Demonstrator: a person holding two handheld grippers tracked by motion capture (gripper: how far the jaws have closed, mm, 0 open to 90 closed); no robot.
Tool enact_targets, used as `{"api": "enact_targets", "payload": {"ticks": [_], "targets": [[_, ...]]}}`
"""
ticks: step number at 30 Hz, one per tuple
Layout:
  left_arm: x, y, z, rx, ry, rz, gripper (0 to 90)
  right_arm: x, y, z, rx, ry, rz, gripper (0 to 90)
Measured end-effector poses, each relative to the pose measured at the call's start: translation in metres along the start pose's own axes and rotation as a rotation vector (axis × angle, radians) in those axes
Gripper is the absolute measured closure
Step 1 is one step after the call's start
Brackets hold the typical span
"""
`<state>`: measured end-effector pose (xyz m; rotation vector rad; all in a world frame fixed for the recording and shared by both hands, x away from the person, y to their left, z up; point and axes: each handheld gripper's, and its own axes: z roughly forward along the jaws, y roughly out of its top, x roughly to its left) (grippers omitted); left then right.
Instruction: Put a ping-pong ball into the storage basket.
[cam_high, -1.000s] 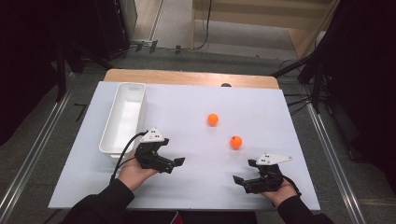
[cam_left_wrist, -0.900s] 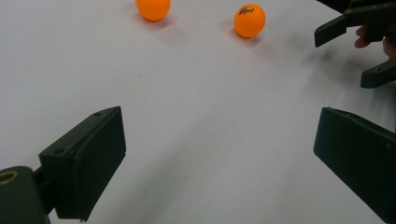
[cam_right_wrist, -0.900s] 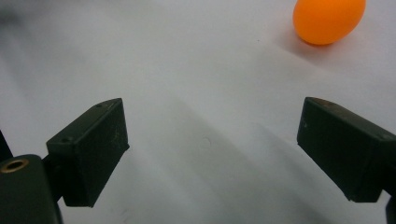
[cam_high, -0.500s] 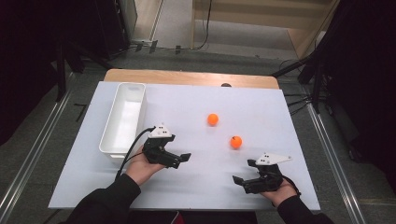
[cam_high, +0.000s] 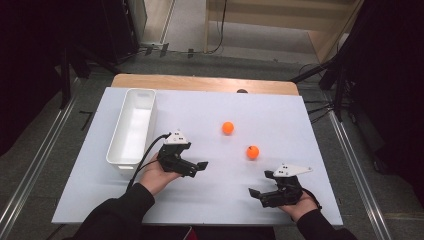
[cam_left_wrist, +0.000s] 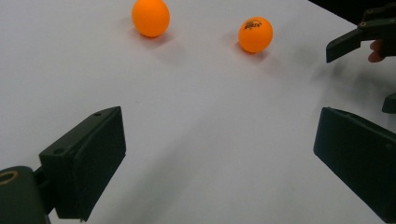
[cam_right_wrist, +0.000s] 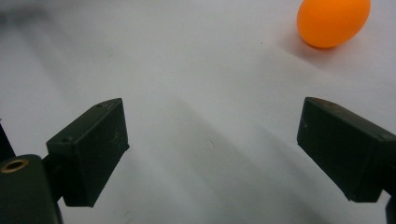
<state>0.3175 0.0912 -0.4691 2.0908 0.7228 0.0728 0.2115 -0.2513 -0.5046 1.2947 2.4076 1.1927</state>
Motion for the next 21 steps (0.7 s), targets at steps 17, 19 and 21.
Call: {"api": "enact_targets", "payload": {"ticks": [17,19,21], "targets": [[0.002,0.014,0.018,0.003,-0.017,0.013,2.7,-0.001,0.000,0.000,-0.007,0.001,-0.008,7.3],[0.002,0.016,0.022,0.008,-0.016,0.014,2.7,0.000,0.000,0.000,0.000,0.005,-0.004,7.3],[0.002,0.017,0.024,0.020,-0.010,0.032,2.7,0.000,0.001,0.001,-0.008,0.014,-0.008,7.3]]}}
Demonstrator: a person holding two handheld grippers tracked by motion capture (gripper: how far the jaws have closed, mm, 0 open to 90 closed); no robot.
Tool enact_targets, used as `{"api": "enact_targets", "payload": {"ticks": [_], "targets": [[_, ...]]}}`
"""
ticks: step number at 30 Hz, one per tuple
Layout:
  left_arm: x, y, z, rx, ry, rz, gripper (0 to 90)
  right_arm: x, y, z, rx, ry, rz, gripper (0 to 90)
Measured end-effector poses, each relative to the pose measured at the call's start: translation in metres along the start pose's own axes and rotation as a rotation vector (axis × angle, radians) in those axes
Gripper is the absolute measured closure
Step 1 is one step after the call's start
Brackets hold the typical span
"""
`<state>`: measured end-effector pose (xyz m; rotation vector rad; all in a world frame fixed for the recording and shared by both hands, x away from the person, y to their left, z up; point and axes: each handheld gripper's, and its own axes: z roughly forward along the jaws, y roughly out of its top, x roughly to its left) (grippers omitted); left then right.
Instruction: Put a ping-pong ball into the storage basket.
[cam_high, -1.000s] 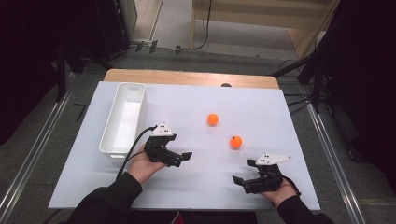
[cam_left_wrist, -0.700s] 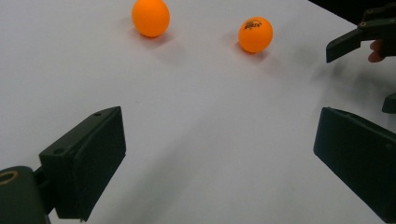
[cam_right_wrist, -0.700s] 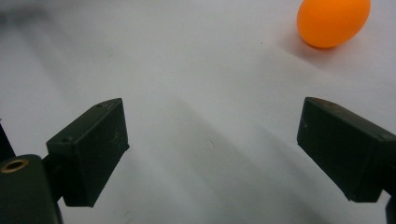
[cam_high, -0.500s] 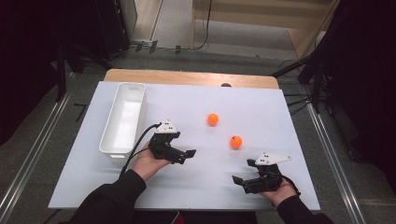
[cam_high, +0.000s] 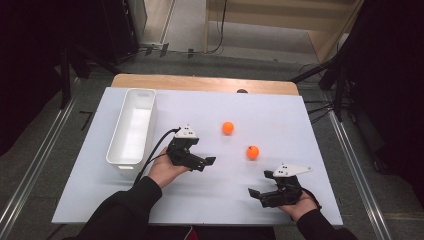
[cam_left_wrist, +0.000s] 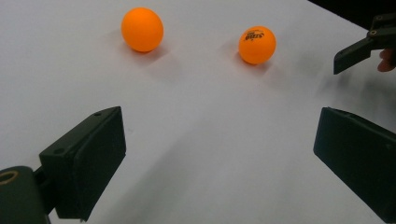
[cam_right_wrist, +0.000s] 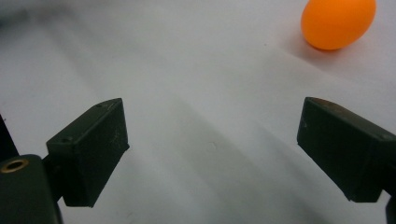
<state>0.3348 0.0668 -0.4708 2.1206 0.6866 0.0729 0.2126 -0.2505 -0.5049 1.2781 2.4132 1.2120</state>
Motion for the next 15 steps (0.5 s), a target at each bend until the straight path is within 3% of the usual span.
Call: {"api": "enact_targets", "payload": {"ticks": [9,15], "targets": [[0.004,0.004,0.009,0.014,-0.032,-0.002,2.7,0.001,0.000,0.000,0.001,-0.001,0.005,7.3],[0.008,0.009,0.016,0.001,-0.029,-0.013,4.2,0.001,-0.001,-0.002,-0.006,-0.020,0.014,7.3]]}}
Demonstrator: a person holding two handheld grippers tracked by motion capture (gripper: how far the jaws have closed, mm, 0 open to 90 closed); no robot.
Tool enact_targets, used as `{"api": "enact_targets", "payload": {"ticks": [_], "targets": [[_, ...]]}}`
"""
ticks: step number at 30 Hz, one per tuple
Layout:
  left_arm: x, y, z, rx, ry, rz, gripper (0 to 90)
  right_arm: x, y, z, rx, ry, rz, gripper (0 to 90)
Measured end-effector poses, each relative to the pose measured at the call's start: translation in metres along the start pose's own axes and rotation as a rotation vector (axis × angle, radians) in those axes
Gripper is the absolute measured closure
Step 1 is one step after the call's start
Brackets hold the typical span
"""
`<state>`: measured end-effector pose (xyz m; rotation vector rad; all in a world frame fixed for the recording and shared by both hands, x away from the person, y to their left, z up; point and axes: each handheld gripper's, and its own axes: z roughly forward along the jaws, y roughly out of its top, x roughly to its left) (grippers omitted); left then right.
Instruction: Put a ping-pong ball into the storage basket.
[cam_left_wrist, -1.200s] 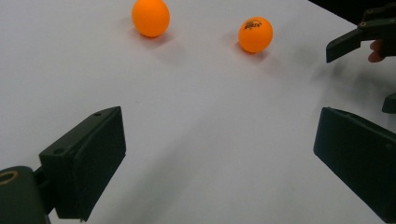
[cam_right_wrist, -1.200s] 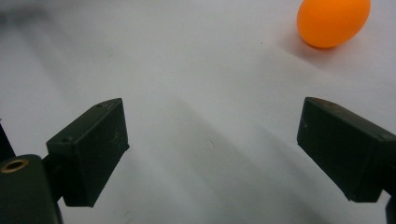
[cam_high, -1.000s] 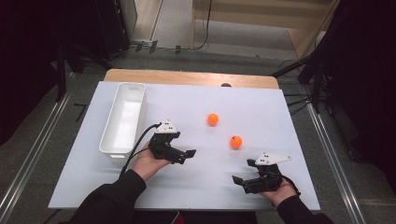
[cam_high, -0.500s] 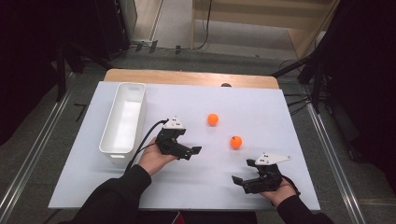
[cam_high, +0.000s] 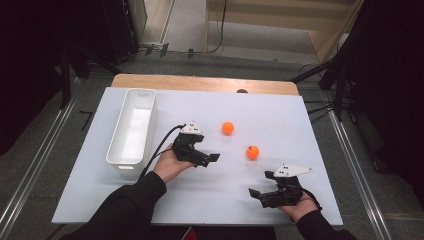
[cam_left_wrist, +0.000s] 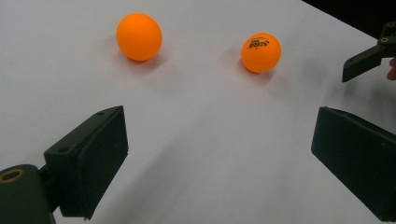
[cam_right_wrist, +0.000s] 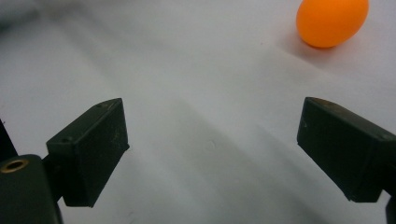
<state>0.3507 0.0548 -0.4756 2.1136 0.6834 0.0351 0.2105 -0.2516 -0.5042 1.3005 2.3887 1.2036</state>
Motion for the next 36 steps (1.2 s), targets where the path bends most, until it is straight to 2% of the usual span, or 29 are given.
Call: {"api": "enact_targets", "payload": {"ticks": [6,10,13,14,19,21,30,33,36], "targets": [[0.003,0.005,0.003,-0.005,0.005,0.003,4.2,-0.001,-0.001,0.001,0.001,0.007,0.005,7.3],[0.007,0.007,0.007,-0.015,0.012,-0.013,4.2,-0.001,0.000,0.001,0.001,0.005,0.013,7.3],[0.010,0.008,0.011,0.000,0.022,-0.011,4.2,-0.001,0.001,0.001,-0.003,0.009,0.009,7.3],[0.010,0.008,0.012,0.001,0.027,-0.016,4.2,0.000,0.002,0.002,-0.004,0.012,-0.004,7.3],[0.012,0.011,0.016,-0.001,0.035,-0.027,4.2,0.000,0.001,0.002,-0.002,0.017,-0.009,7.3],[0.013,0.013,0.019,0.012,0.034,-0.022,4.2,0.000,0.001,0.002,-0.002,0.016,-0.010,7.3],[0.012,0.026,0.029,0.000,0.038,-0.012,4.2,-0.001,0.000,0.002,-0.004,0.019,-0.005,7.3],[0.013,0.029,0.033,0.015,0.039,-0.001,4.2,0.000,0.000,0.002,-0.006,0.021,-0.003,7.3],[0.016,0.031,0.037,0.009,0.039,-0.029,4.2,0.000,0.001,0.003,-0.002,0.026,-0.006,7.3]]}}
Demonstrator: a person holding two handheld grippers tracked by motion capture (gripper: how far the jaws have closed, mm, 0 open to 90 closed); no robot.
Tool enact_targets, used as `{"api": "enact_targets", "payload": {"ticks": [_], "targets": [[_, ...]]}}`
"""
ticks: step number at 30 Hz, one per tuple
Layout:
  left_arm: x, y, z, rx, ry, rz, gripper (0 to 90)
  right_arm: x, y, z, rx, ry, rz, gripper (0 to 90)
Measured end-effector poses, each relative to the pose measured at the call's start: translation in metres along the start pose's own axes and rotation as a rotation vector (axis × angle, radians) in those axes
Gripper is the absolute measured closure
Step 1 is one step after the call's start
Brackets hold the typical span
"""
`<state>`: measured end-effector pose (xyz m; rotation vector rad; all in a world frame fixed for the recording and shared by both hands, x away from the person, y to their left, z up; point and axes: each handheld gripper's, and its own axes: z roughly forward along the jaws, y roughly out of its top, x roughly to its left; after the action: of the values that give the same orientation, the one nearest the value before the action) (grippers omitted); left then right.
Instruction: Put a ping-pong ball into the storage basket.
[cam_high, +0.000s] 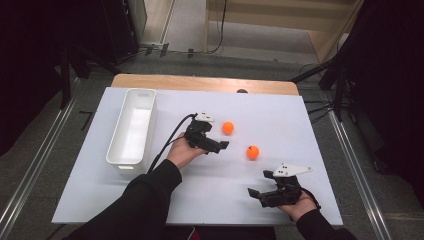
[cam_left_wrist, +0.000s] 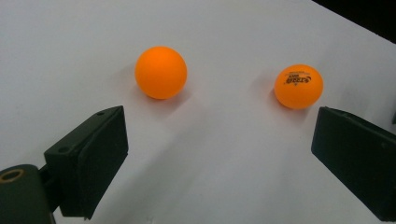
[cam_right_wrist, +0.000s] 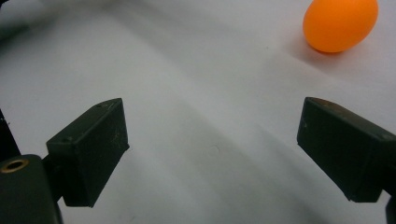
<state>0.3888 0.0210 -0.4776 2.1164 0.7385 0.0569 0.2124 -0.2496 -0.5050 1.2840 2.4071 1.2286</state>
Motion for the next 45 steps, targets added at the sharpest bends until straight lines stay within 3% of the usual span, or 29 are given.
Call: {"api": "enact_targets", "payload": {"ticks": [3,22,28,45], "targets": [[0.003,0.003,0.003,-0.004,-0.003,-0.018,4.2,0.000,0.000,0.000,0.000,0.000,0.000,7.3],[0.003,0.023,0.020,0.013,0.028,0.027,4.2,0.000,0.000,-0.001,0.003,0.000,0.000,7.3],[0.007,0.028,0.025,0.012,0.029,0.011,4.2,0.000,0.000,-0.001,0.003,0.002,0.000,7.3],[0.013,0.046,0.041,0.020,0.066,0.021,4.2,0.000,0.000,-0.001,0.003,0.006,-0.005,7.3]]}}
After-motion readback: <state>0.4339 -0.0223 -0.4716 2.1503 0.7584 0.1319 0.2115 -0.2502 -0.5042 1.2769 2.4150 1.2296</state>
